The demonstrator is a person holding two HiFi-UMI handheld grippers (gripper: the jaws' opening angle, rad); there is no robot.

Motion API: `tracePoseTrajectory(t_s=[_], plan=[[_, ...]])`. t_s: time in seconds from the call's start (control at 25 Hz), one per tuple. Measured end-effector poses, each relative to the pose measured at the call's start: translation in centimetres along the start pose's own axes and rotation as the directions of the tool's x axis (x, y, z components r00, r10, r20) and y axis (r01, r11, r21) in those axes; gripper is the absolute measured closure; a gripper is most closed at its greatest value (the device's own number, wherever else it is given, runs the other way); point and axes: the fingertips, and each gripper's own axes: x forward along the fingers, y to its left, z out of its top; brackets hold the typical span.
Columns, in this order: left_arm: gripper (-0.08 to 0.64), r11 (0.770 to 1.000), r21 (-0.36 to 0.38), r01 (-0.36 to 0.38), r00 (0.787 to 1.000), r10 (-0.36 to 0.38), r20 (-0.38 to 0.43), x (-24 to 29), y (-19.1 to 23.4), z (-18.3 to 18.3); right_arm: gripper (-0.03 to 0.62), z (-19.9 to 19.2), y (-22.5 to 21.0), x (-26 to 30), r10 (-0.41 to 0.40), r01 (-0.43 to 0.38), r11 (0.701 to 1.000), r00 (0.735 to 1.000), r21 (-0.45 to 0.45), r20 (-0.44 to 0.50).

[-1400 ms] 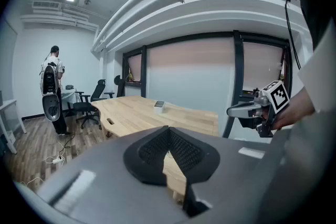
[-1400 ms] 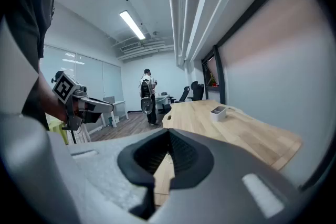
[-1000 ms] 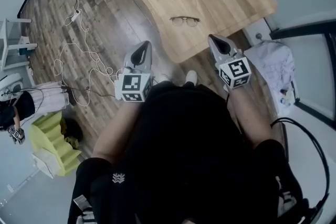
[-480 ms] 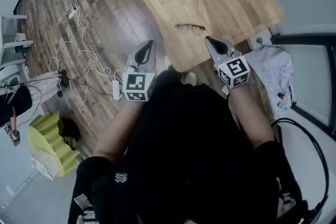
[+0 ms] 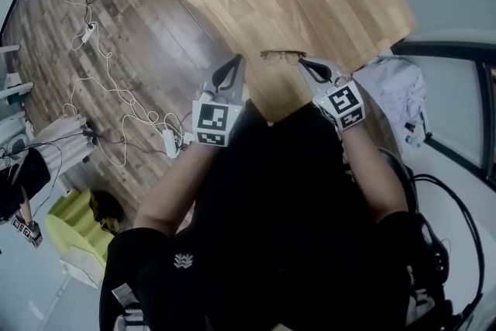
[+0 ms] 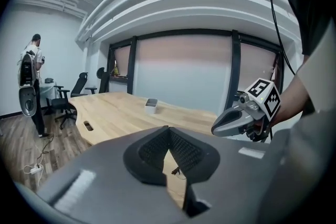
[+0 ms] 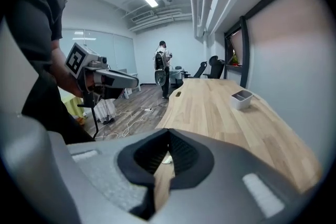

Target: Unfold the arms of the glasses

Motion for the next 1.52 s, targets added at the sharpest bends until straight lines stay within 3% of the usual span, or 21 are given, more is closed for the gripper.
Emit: tracePoseTrajectory(t_s=[0.28, 0.6, 0.8, 1.12, 1.4, 1.52], plan=[[0.554, 0.999, -0.018, 0.030, 0.999, -0.031, -0.036, 0.5, -0.1, -2.0, 0.592, 0.0, 0.7, 3.3, 0.070, -0.078, 0.994, 0.993, -0.077, -0.097], [0.554, 0.990, -0.106, -0.096, 0.993, 0.087, -0.081, 2.0, 2.6, -4.8, 0.590, -1.0, 0.0, 8.4, 0.192, -0.216, 0.966, 0.967, -0.142, -0.167], [0.554, 0.985, -0.111, -0.130, 0.987, 0.118, -0.108, 2.6, 3.4, -5.6, 0.557, -2.3, 0.7, 10.7, 0.285, -0.341, 0.914, 0.924, -0.217, -0.253], [0.554, 0.964, -0.172, -0.201, 0.972, 0.175, -0.156, 2.4, 5.2, -7.8, 0.555, -5.6, 1.5, 12.7, 0.298, -0.481, 0.800, 0.838, -0.360, -0.457], [0.554, 0.956, -0.199, -0.216, 0.968, 0.183, -0.172, 2.8, 4.9, -8.5, 0.555, -8.0, 1.3, 13.5, 0.263, -0.526, 0.733, 0.803, -0.431, -0.534], [0.554, 0.955, -0.204, -0.215, 0.967, 0.178, -0.184, 2.8, 4.7, -8.8, 0.571, -7.9, 1.6, 13.7, 0.270, -0.532, 0.722, 0.805, -0.442, -0.529]])
